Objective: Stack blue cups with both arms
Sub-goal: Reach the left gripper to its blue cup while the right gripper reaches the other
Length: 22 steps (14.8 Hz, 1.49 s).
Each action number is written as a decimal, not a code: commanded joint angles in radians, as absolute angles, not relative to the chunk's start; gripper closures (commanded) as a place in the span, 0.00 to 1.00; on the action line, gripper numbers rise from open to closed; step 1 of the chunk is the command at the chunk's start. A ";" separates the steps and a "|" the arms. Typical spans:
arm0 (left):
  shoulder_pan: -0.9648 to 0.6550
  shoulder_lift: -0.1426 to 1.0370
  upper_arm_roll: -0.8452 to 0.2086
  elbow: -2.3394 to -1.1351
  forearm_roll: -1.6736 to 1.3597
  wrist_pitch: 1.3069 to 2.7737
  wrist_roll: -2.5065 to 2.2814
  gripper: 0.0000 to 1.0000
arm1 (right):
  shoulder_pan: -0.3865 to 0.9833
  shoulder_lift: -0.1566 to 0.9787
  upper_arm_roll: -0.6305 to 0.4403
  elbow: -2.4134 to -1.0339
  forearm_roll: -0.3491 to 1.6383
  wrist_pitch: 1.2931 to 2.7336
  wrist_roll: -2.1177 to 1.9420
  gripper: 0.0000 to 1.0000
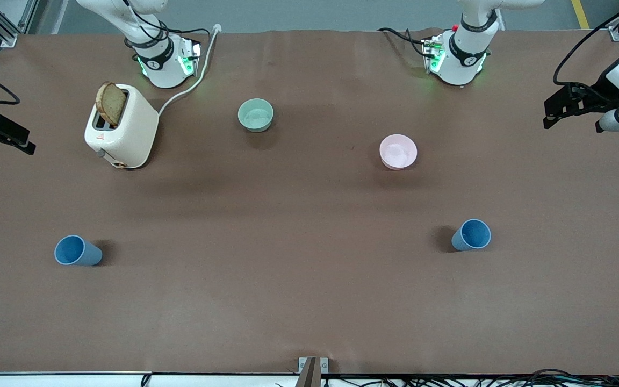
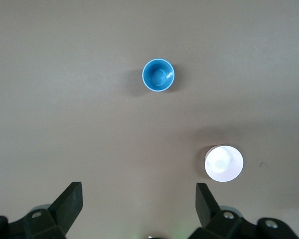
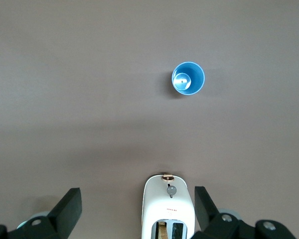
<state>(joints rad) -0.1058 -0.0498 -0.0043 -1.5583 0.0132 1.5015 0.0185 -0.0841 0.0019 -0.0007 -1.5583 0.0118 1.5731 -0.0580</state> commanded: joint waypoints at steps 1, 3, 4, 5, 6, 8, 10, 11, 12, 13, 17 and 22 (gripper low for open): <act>-0.107 -0.041 -0.002 -1.537 0.006 1.494 0.040 0.00 | -0.080 -0.011 -0.003 -1.571 -0.003 1.582 -0.048 0.00; -0.101 -0.035 -0.002 -1.534 0.005 1.494 0.040 0.00 | -0.081 -0.009 -0.005 -1.571 -0.005 1.582 -0.048 0.00; -0.101 -0.017 0.000 -1.532 0.006 1.494 0.040 0.00 | -0.083 -0.009 -0.005 -1.571 -0.003 1.582 -0.048 0.00; -0.101 0.006 0.000 -1.517 0.008 1.496 0.038 0.00 | -0.083 -0.009 -0.005 -1.571 -0.003 1.582 -0.048 0.00; -0.104 0.064 0.000 -1.461 0.009 1.494 0.034 0.00 | -0.083 -0.009 -0.005 -1.571 -0.005 1.582 -0.048 0.00; -0.106 0.135 0.000 -1.437 0.005 1.505 0.022 0.00 | -0.084 -0.008 -0.005 -1.571 -0.005 1.583 -0.046 0.00; -0.106 0.202 0.000 -1.462 0.009 1.587 0.015 0.00 | -0.090 0.001 -0.006 -1.571 -0.003 1.589 -0.044 0.00; -0.107 0.210 0.000 -1.509 0.012 1.656 0.006 0.00 | -0.092 0.005 -0.008 -1.571 -0.003 1.609 -0.044 0.00; -0.106 0.210 0.000 -1.578 0.012 1.748 -0.012 0.00 | -0.097 0.011 -0.009 -1.571 -0.003 1.624 -0.052 0.00; -0.106 0.210 0.000 -1.656 0.012 1.855 -0.041 0.00 | -0.104 0.029 -0.011 -1.571 -0.005 1.638 -0.054 0.00; -0.100 0.273 0.000 -1.824 0.012 2.170 -0.066 0.00 | -0.176 0.158 -0.011 -1.566 0.005 1.781 -0.069 0.00; -0.077 0.400 0.000 -1.881 0.012 2.367 -0.067 0.00 | -0.230 0.334 -0.011 -1.549 0.014 1.949 -0.101 0.00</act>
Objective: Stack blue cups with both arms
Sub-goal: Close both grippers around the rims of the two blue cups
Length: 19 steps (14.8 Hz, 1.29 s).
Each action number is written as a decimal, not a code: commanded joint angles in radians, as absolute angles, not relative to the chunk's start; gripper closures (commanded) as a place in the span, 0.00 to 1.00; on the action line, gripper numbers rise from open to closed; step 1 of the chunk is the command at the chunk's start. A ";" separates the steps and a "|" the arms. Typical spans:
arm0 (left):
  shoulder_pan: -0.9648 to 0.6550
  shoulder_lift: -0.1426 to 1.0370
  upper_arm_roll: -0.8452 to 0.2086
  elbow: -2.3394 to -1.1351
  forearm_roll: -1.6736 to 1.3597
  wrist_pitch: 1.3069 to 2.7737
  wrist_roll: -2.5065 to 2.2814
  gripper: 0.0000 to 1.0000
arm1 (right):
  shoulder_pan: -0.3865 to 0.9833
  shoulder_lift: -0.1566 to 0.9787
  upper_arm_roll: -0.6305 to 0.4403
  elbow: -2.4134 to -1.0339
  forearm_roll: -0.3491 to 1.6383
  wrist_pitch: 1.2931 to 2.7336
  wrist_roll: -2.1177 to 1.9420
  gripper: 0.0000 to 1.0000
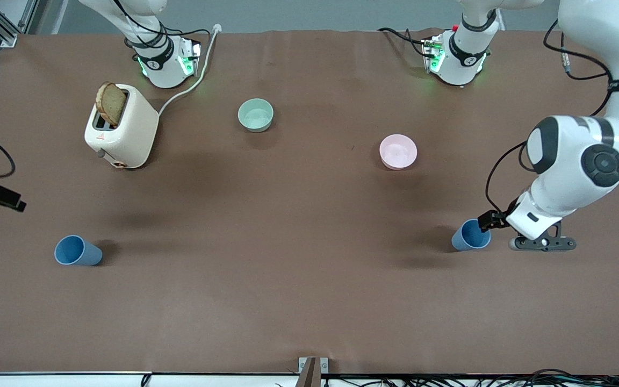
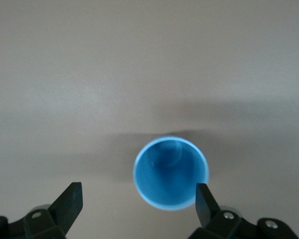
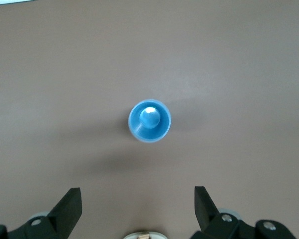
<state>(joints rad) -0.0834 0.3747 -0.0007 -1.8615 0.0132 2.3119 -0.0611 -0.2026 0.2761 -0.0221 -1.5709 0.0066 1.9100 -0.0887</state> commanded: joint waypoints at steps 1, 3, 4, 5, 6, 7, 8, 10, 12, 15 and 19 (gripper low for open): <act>-0.075 0.420 0.000 -1.890 0.012 2.397 -0.067 0.04 | -0.230 0.369 -0.011 -1.549 0.012 1.986 -0.103 0.00; -0.071 0.446 -0.002 -1.894 0.012 2.416 -0.067 0.28 | -0.236 0.440 -0.011 -1.549 0.014 2.063 -0.101 0.00; -0.071 0.449 -0.002 -1.894 0.012 2.416 -0.067 0.41 | -0.242 0.474 -0.009 -1.549 0.015 2.091 -0.101 0.00; -0.071 0.456 -0.002 -1.894 0.012 2.416 -0.067 0.50 | -0.247 0.503 -0.009 -1.551 0.015 2.106 -0.101 0.00; -0.072 0.457 -0.002 -1.894 0.012 2.416 -0.066 0.59 | -0.248 0.527 -0.006 -1.552 0.017 2.121 -0.103 0.00; -0.072 0.465 -0.002 -1.891 0.012 2.416 -0.066 0.71 | -0.249 0.547 -0.006 -1.552 0.017 2.128 -0.103 0.00; -0.074 0.468 -0.003 -1.888 0.012 2.416 -0.066 0.82 | -0.252 0.563 -0.006 -1.552 0.023 2.137 -0.106 0.00; -0.078 0.468 -0.003 -1.884 0.008 2.416 -0.066 0.97 | -0.268 0.593 -0.006 -1.557 0.052 2.161 -0.147 0.01; -0.090 0.460 -0.006 -1.881 0.000 2.408 -0.071 1.00 | -0.285 0.627 -0.006 -1.560 0.119 2.186 -0.208 0.02; -0.098 0.427 -0.075 -1.864 0.000 2.384 -0.177 1.00 | -0.288 0.641 -0.006 -1.562 0.143 2.189 -0.232 0.10; -0.127 0.422 -0.239 -1.803 0.008 2.307 -0.479 1.00 | -0.302 0.664 -0.003 -1.563 0.144 2.207 -0.259 0.43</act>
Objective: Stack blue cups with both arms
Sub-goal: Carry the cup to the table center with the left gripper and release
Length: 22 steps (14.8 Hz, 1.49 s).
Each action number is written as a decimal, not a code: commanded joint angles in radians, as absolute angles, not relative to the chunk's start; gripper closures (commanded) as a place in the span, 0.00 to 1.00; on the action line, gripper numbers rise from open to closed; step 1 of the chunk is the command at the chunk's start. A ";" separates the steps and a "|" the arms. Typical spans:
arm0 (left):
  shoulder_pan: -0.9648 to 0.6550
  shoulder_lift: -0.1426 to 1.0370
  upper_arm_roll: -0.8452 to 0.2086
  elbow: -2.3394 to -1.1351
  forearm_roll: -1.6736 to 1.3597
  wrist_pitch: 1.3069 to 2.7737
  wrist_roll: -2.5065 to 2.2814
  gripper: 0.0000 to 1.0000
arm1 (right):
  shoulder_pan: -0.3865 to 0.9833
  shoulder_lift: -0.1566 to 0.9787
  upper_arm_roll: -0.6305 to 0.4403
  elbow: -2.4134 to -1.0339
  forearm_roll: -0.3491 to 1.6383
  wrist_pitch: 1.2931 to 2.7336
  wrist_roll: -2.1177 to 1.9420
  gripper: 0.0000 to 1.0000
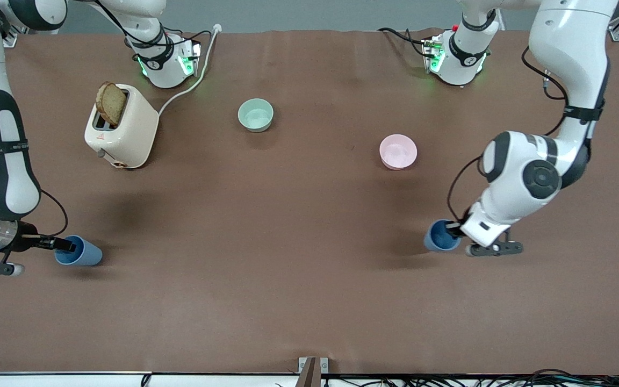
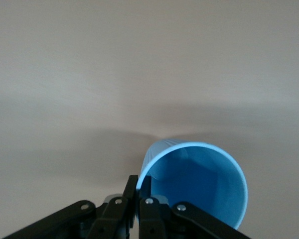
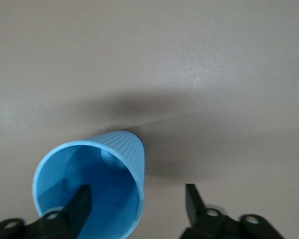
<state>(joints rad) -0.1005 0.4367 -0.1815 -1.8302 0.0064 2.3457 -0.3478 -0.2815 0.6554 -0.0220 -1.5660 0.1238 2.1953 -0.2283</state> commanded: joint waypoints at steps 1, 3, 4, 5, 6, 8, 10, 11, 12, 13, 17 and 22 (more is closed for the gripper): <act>-0.158 0.425 -0.258 -1.793 0.012 2.306 -0.562 1.00 | -0.302 0.669 -0.003 -1.563 0.149 2.209 -0.259 0.59; -0.269 0.445 -0.258 -1.761 0.014 2.306 -0.725 1.00 | -0.302 0.670 -0.005 -1.563 0.204 2.209 -0.262 0.86; -0.316 0.465 -0.256 -1.743 0.014 2.306 -0.794 1.00 | -0.301 0.670 -0.005 -1.563 0.207 2.207 -0.262 0.93; -0.362 0.488 -0.255 -1.718 0.015 2.306 -0.866 1.00 | -0.301 0.669 -0.005 -1.562 0.207 2.207 -0.262 0.97; -0.401 0.511 -0.253 -1.694 0.015 2.306 -0.918 1.00 | -0.299 0.667 -0.005 -1.562 0.207 2.204 -0.262 0.98; -0.472 0.561 -0.252 -1.645 0.038 2.306 -1.009 1.00 | -0.296 0.657 -0.005 -1.560 0.207 2.194 -0.258 0.98; -0.526 0.612 -0.252 -1.596 0.066 2.307 -1.092 1.00 | -0.285 0.622 -0.005 -1.560 0.207 2.183 -0.253 0.98; -0.553 0.638 -0.250 -1.573 0.074 2.306 -1.120 1.00 | -0.281 0.588 -0.003 -1.559 0.207 2.142 -0.249 0.98; -0.577 0.655 -0.247 -1.557 0.078 2.306 -1.146 0.99 | -0.262 0.563 -0.003 -1.555 0.206 2.103 -0.247 0.98; -0.586 0.664 -0.245 -1.551 0.081 2.307 -1.164 0.97 | -0.241 0.534 -0.005 -1.554 0.206 2.086 -0.236 0.98; -0.592 0.666 -0.247 -1.546 0.080 2.307 -1.184 0.17 | -0.144 0.416 -0.005 -1.554 0.199 1.967 -0.054 0.98; -0.499 0.592 -0.238 -1.395 0.092 2.076 -1.174 0.00 | 0.032 0.295 -0.005 -1.559 0.195 1.879 0.174 0.98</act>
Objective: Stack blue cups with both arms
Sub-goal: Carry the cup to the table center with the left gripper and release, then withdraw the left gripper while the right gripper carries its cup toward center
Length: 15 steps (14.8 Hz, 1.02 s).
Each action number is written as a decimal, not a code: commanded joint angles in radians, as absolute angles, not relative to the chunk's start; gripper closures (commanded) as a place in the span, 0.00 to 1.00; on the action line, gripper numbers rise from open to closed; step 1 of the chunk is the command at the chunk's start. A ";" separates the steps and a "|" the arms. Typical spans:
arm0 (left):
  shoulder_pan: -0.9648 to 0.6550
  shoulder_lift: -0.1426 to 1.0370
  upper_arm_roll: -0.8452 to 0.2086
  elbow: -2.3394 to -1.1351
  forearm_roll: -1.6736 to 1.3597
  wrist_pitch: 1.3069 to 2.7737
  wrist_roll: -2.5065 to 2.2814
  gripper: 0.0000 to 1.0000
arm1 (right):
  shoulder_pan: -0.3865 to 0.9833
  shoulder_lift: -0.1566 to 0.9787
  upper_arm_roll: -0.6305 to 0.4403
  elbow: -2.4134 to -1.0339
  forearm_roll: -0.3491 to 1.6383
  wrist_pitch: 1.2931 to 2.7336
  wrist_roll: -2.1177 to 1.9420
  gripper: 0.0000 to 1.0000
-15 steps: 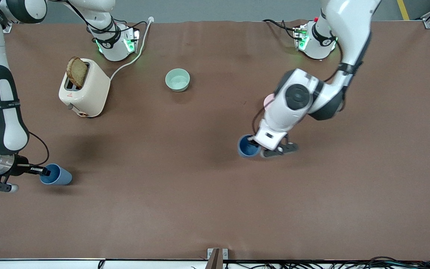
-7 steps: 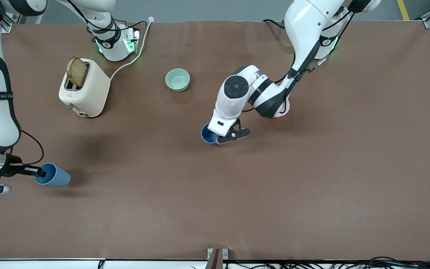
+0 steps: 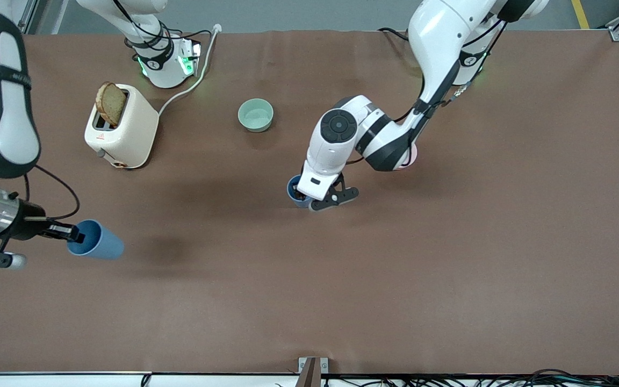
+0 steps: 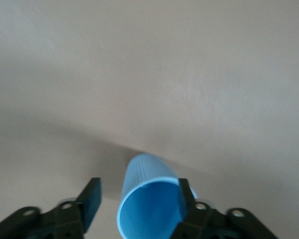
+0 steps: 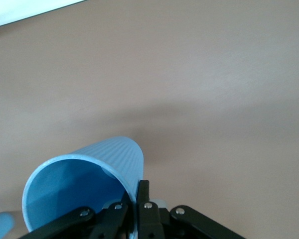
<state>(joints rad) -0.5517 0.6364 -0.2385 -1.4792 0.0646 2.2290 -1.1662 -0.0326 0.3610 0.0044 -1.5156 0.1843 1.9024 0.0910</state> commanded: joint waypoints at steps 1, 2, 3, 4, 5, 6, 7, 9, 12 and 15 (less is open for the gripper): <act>-0.471 0.580 -0.236 -1.355 0.095 2.007 -1.160 0.00 | 0.082 0.270 -0.005 -1.562 0.195 1.870 0.249 0.99; -0.445 0.545 -0.236 -1.348 0.103 1.956 -1.126 0.00 | 0.130 0.258 -0.005 -1.562 0.195 1.859 0.324 0.99; -0.414 0.508 -0.236 -1.348 0.115 1.930 -1.086 0.00 | 0.184 0.249 -0.006 -1.562 0.195 1.859 0.387 0.99; -0.373 0.470 -0.238 -1.348 0.123 1.918 -1.039 0.00 | 0.237 0.244 -0.006 -1.560 0.193 1.861 0.437 0.99; -0.335 0.438 -0.239 -1.348 0.124 1.893 -0.973 0.00 | 0.286 0.241 -0.006 -1.559 0.190 1.861 0.484 0.99; -0.298 0.407 -0.239 -1.348 0.123 1.855 -0.886 0.00 | 0.334 0.238 -0.006 -1.559 0.174 1.864 0.538 0.99; -0.267 0.375 -0.239 -1.348 0.123 1.821 -0.808 0.00 | 0.375 0.238 -0.005 -1.559 0.138 1.867 0.596 0.99; -0.192 0.310 -0.239 -1.350 0.124 1.755 -0.685 0.00 | 0.478 0.248 -0.003 -1.559 0.072 1.887 0.681 0.99; -0.123 0.238 -0.241 -1.351 0.120 1.678 -0.542 0.00 | 0.590 0.274 -0.005 -1.563 0.035 1.979 0.762 0.99; -0.065 0.175 -0.242 -1.361 0.110 1.603 -0.376 0.00 | 0.624 0.285 -0.005 -1.577 0.026 1.983 0.762 0.99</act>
